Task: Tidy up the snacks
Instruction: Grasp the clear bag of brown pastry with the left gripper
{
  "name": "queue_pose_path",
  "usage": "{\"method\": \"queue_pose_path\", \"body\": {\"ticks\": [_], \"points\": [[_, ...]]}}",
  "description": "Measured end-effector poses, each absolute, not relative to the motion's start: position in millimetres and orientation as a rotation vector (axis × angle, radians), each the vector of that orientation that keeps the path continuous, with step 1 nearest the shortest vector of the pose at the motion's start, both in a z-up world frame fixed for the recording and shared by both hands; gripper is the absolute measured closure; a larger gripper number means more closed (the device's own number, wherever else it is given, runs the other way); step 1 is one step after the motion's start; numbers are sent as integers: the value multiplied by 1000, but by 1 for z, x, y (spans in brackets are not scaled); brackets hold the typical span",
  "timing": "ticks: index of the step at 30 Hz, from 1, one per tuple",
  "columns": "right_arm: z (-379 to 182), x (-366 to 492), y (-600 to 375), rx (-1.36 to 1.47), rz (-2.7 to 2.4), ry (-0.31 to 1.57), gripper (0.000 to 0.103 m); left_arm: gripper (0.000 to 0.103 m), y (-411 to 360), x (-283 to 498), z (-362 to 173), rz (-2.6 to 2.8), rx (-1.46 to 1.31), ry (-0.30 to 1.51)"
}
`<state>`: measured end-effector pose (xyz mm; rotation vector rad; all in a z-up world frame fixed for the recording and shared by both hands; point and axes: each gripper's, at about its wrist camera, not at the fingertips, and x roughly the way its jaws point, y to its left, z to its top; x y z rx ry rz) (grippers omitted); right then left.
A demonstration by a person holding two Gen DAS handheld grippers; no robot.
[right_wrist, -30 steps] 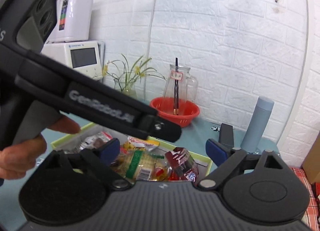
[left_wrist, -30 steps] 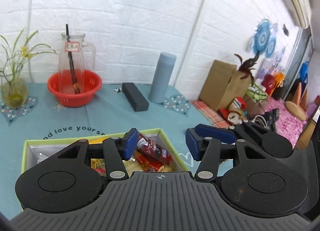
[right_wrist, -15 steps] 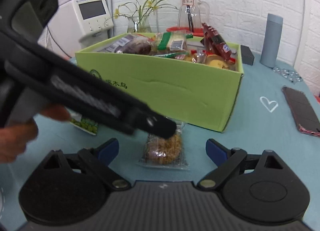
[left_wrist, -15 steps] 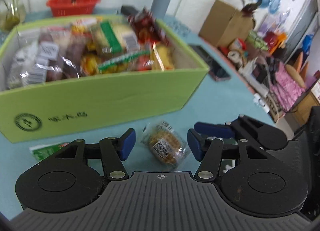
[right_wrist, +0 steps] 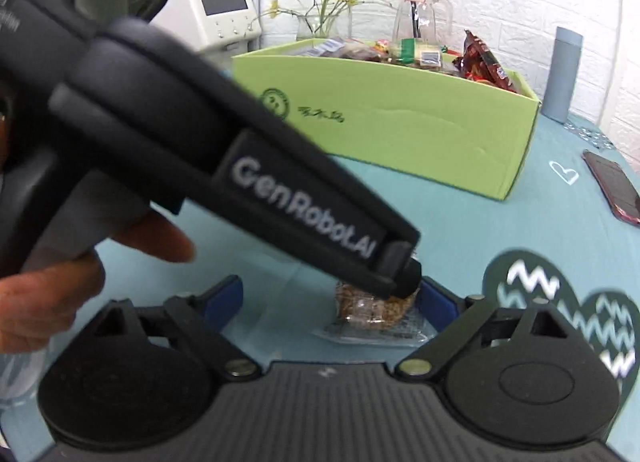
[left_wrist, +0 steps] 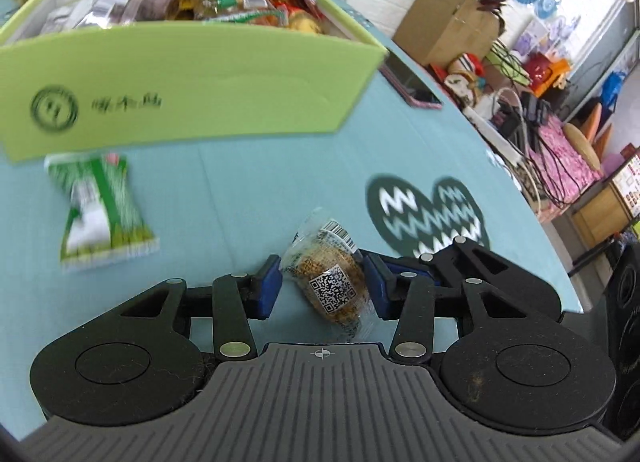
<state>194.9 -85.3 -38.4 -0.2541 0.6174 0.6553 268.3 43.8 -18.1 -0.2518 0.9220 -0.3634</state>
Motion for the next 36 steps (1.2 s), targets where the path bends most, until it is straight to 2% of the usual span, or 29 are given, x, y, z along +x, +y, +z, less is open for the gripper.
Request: {"method": "queue_pose_path", "body": {"ticks": [11,17,19,20,21,32,36], "points": [[-41,156,-74,-250,641,613,9,76,49,217,-21,-352,-283,894],[-34,172,-85,-195,617,634,9,59,54,207,-20,-337,-285,885],[-35,175,-81,-233,615,615,12,63,56,204,-24,-347,-301,863],[-34,172,-78,-253,625,606,24,80,55,204,-25,-360,-299,864],[-31,175,-75,-242,651,612,26,94,56,206,-27,-410,-334,878],[-25,180,-70,-213,648,614,28,96,65,223,-23,-413,-411,902],[6,199,-66,-249,635,499,27,96,69,244,9,-440,-395,823]]}}
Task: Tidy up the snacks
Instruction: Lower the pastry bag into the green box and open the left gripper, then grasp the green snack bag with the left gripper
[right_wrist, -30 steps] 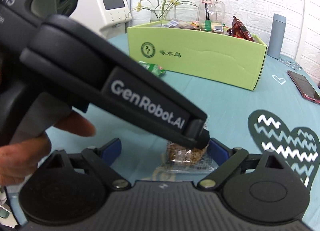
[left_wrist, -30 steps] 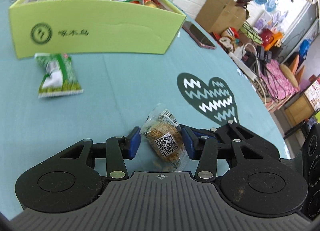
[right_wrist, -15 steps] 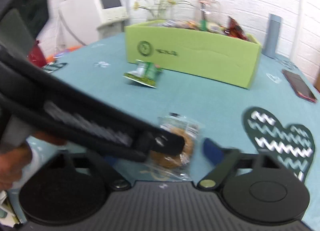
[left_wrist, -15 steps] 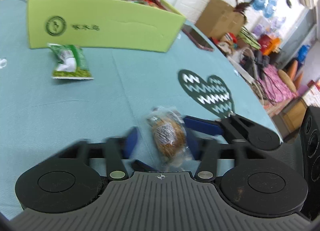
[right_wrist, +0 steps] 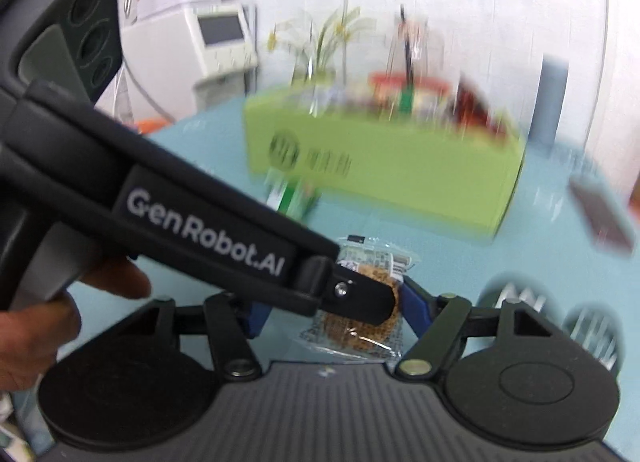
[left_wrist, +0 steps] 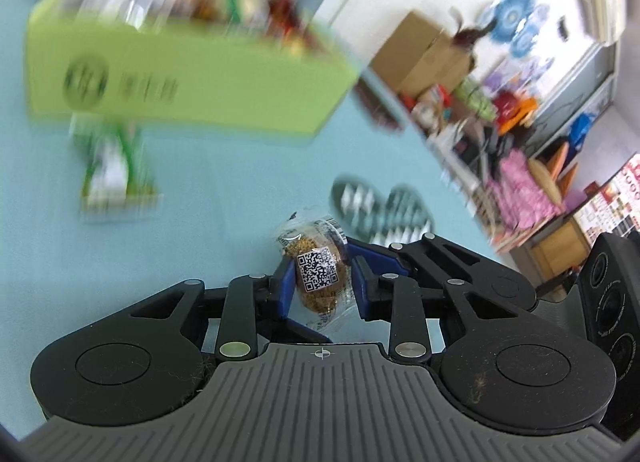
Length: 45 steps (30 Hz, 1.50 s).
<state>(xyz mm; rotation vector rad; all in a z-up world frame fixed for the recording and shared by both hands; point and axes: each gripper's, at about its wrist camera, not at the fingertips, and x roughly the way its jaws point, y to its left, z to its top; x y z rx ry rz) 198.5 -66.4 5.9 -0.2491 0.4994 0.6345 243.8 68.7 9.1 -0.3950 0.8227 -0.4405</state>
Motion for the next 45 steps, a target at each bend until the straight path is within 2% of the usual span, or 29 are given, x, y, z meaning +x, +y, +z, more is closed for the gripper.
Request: {"method": "queue_pose_path", "body": {"ticks": [4,8,12,16,19,20,23,25,27,30,32,36,39,45], "points": [[51,251,-59,-295,621,368,27,96,74,292,59,-446,-342,688],[72,320,-46,-327,597,340,27,96,77,357,85,-418,-309,638],[57,379,-39,-308,587,427,28,96,81,414,71,-390,-312,700],[35,398,-40,-272,621,483,16,94,83,437,44,-383,-316,765],[35,393,-39,-280,618,464,14,91,87,434,40,-408,-336,747],[38,391,-40,-277,627,453,11,88,87,433,43,-405,-334,734],[50,374,-50,-256,631,407,10,69,91,415,64,-393,-321,647],[60,358,-60,-240,617,356,10,63,97,393,81,-395,-304,569],[65,337,-70,-217,610,332,10,49,105,368,95,-385,-292,510],[59,304,-80,-212,632,338,10,38,120,330,100,-366,-285,473],[46,285,-79,-211,651,381,10,35,131,306,89,-336,-278,482],[9,268,-53,-228,732,524,10,36,152,280,43,-233,-275,602],[-13,264,-25,-261,782,591,10,42,172,277,6,-159,-353,721],[-28,276,24,-295,830,637,11,47,193,290,-14,-171,-455,786]]}}
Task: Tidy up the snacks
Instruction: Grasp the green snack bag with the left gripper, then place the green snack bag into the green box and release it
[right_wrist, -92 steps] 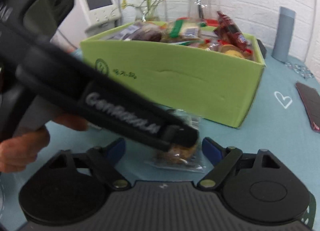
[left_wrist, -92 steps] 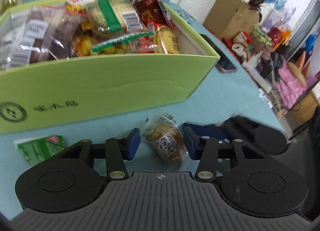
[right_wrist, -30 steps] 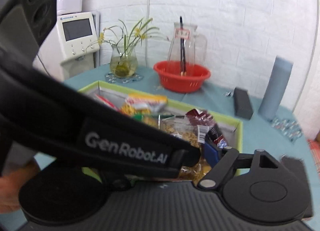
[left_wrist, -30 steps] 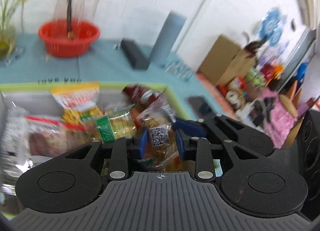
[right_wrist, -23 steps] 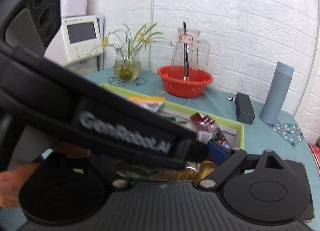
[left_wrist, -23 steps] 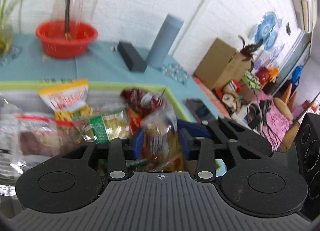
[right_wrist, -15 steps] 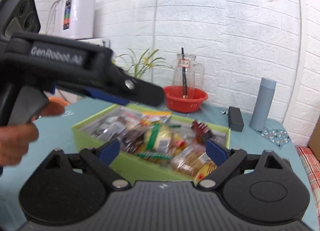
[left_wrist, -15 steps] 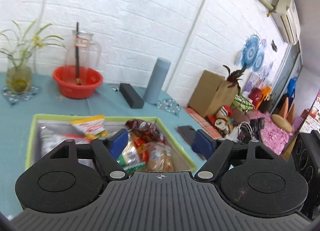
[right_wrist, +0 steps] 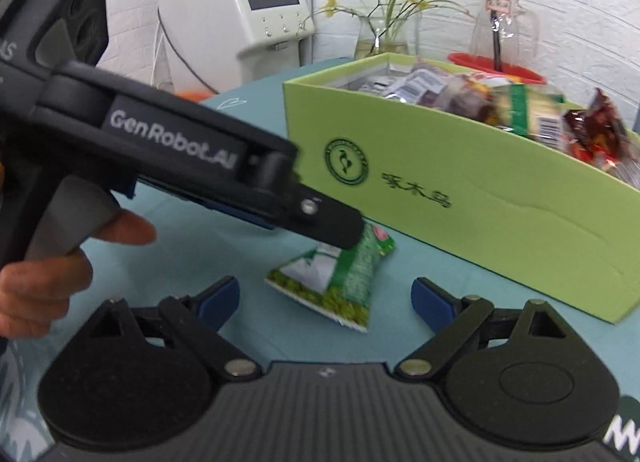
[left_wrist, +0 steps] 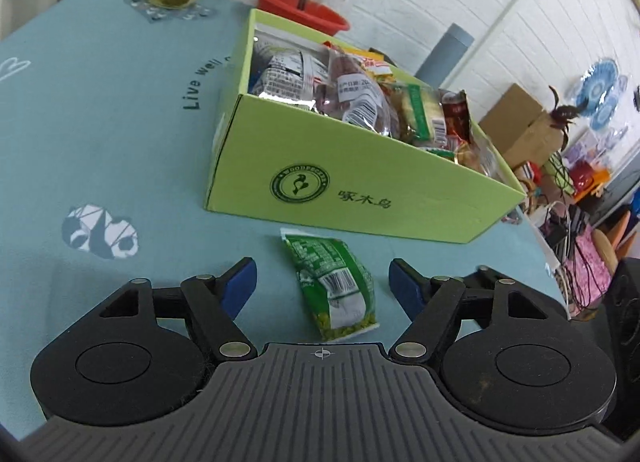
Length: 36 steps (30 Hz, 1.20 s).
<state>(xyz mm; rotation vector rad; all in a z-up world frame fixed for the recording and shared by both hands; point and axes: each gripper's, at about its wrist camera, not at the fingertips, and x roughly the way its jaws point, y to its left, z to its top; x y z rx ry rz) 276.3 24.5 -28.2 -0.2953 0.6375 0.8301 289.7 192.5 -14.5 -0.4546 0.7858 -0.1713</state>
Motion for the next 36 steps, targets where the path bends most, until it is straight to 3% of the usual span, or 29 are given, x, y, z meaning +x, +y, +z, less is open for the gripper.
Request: {"method": "queue_pose_path", "body": {"ticks": [5,7,8,9,25,31,36], "points": [[-34,281,43,-337,828,614,12,66,185,305,-22,-221,-399,816],[-30,281,40,-336,823,608,26,80,179,302,-23,-249,-370,821],[-28,280,38,-334,811,609,36,81,176,297,-23,-247,-366,815],[-27,277,34,-324,813,615,39,84,174,293,-23,-246,-357,814],[-18,187,-14,-239,801,593,40,87,138,202,-12,-275,-433,838],[47,238,3,-336,775,379,34,87,146,252,60,-298,-385,659],[83,335,34,-355,758,346,33,87,163,341,98,-270,-348,584]]}}
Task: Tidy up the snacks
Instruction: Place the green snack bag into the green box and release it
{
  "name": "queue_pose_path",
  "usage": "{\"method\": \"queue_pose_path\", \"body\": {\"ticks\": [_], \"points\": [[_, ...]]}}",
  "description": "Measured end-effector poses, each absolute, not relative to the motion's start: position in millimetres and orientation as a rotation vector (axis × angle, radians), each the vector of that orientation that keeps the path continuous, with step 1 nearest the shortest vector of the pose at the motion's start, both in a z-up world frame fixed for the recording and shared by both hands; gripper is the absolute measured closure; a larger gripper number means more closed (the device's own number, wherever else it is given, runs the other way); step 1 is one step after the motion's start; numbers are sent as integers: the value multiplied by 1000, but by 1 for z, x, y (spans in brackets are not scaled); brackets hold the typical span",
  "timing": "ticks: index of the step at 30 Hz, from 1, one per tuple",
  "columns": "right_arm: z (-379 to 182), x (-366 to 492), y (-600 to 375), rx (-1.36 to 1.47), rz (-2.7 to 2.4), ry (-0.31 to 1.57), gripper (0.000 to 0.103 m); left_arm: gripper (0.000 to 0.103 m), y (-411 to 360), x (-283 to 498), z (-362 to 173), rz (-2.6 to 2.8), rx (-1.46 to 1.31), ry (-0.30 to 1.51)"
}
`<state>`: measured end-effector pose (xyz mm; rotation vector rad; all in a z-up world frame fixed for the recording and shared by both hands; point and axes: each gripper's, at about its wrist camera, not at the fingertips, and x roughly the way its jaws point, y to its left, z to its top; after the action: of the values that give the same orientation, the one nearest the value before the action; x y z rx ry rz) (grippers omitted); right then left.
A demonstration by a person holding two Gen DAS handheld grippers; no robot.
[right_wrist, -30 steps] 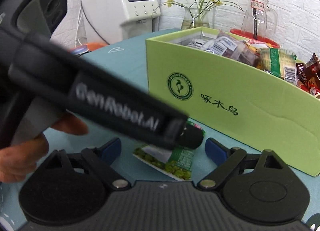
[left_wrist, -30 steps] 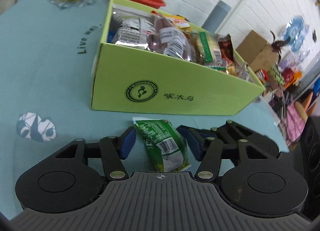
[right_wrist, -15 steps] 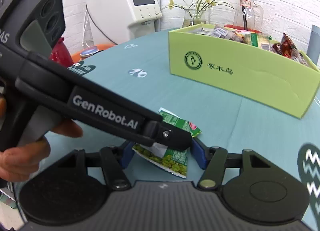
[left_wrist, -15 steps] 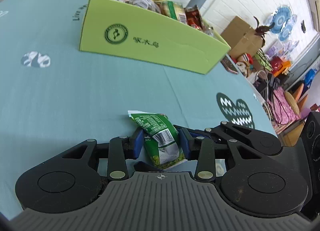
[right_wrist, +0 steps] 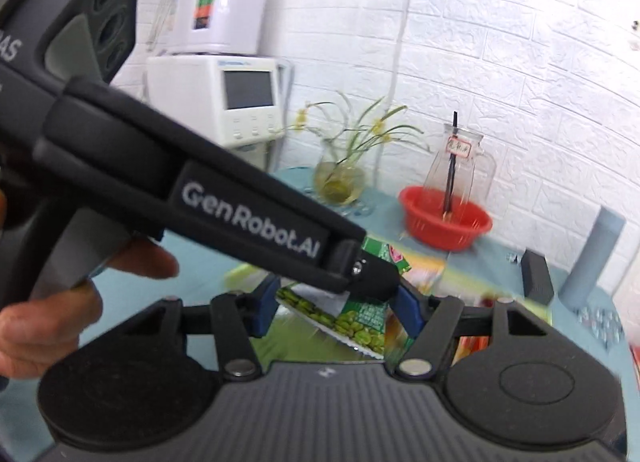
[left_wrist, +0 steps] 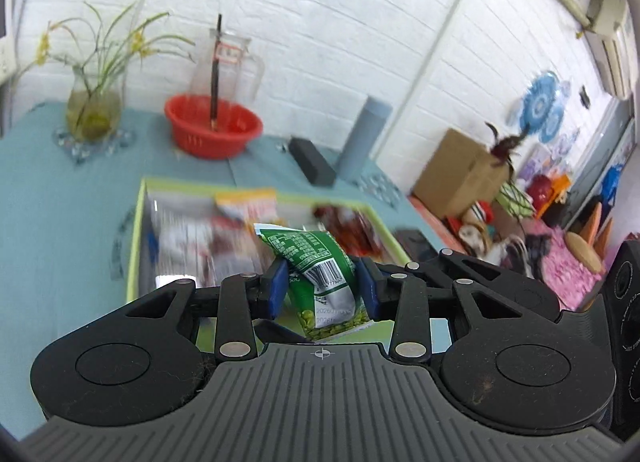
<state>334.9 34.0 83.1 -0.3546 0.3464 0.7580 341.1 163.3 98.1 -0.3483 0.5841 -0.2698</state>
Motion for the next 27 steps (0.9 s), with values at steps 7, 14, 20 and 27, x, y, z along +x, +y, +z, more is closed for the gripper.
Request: {"method": "queue_pose_path", "body": {"ticks": [7,14,20,27], "points": [[40,434,70,-318,816,580,19,73,190,435,47,-144,-319,697],[32,431,74,-331,808,536,8,61,179,421,31,-177,-173,653],[36,419,65,-333,758,519,1,37,189,407,43,-208,-258,594],[56,392,52,-332,726,479,1,35,186,370,77,-195,-266,527]]}}
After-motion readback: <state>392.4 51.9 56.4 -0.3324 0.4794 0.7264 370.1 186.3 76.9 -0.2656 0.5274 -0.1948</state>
